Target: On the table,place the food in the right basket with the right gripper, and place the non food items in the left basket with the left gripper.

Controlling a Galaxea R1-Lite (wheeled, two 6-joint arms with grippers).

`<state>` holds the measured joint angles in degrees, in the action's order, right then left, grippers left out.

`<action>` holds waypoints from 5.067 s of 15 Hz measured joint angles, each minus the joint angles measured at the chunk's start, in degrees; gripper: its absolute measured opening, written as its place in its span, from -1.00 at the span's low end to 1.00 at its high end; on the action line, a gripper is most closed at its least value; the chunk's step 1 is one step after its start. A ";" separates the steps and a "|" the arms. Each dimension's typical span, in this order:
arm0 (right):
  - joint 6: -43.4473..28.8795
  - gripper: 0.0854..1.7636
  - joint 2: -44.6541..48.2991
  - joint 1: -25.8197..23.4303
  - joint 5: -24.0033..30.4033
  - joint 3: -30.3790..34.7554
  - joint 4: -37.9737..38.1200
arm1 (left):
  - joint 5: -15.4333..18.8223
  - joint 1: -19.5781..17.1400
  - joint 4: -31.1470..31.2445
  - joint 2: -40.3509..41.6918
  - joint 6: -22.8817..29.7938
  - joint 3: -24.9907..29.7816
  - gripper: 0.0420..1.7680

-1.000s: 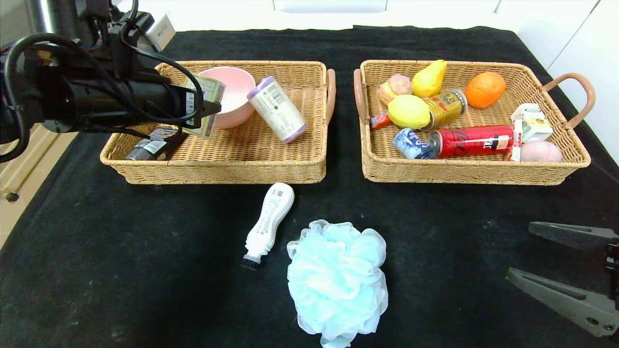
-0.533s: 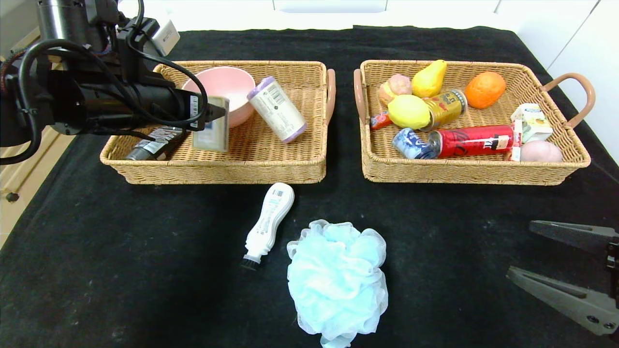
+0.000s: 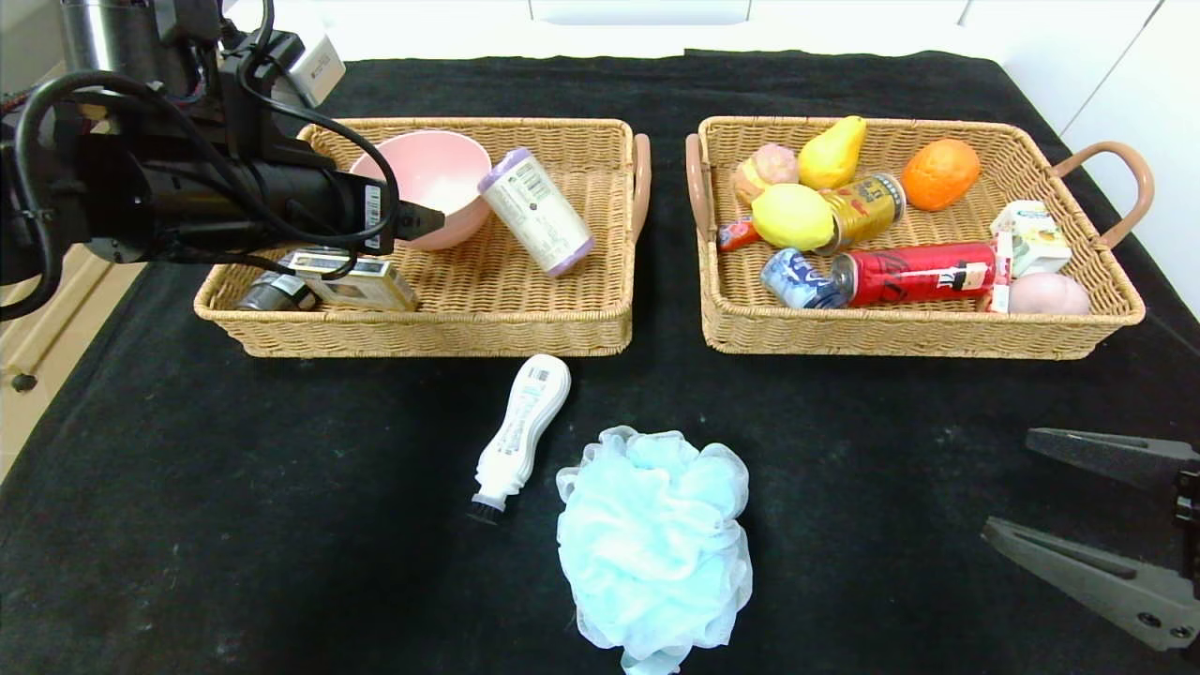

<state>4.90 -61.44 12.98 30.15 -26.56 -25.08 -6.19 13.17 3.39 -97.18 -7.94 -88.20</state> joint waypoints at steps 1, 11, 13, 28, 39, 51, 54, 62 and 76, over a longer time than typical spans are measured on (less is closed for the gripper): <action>-0.02 0.94 -0.02 0.00 -0.02 0.02 0.00 | 0.00 0.66 0.24 0.60 0.39 0.66 0.79; -0.02 0.94 -0.38 -0.41 -0.02 -0.15 0.00 | -1.55 14.51 2.30 6.84 1.90 13.20 0.90; -0.05 0.94 -0.52 -0.43 0.00 -0.15 0.00 | -5.73 16.54 4.05 7.16 2.13 14.82 0.91; 0.05 0.94 -1.23 -0.54 0.00 -0.17 -0.09 | -12.46 21.81 12.46 0.93 12.26 15.82 0.93; 0.06 0.94 -1.67 -0.80 -0.11 -0.33 -0.17 | -12.90 22.19 10.53 -1.13 12.42 16.15 0.94; 0.06 0.94 -1.99 -1.22 -0.09 -0.22 -0.88 | -12.74 22.03 10.58 -1.51 12.89 16.46 -0.37; 0.05 0.94 -2.01 -1.22 -0.11 -0.15 -0.88 | -12.74 21.98 10.56 -1.55 12.90 16.46 -0.37; 0.00 0.94 -1.99 -1.22 -0.11 -0.17 -0.88 | -12.68 22.09 10.78 -0.34 12.56 16.31 -0.37; 0.05 0.94 -2.23 -1.28 -0.11 -0.24 -0.85 | -11.97 18.70 12.90 9.03 10.63 8.44 -0.37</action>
<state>4.95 -63.67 11.70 30.04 -26.81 -25.93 -18.16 31.87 16.29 -88.15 2.69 -79.76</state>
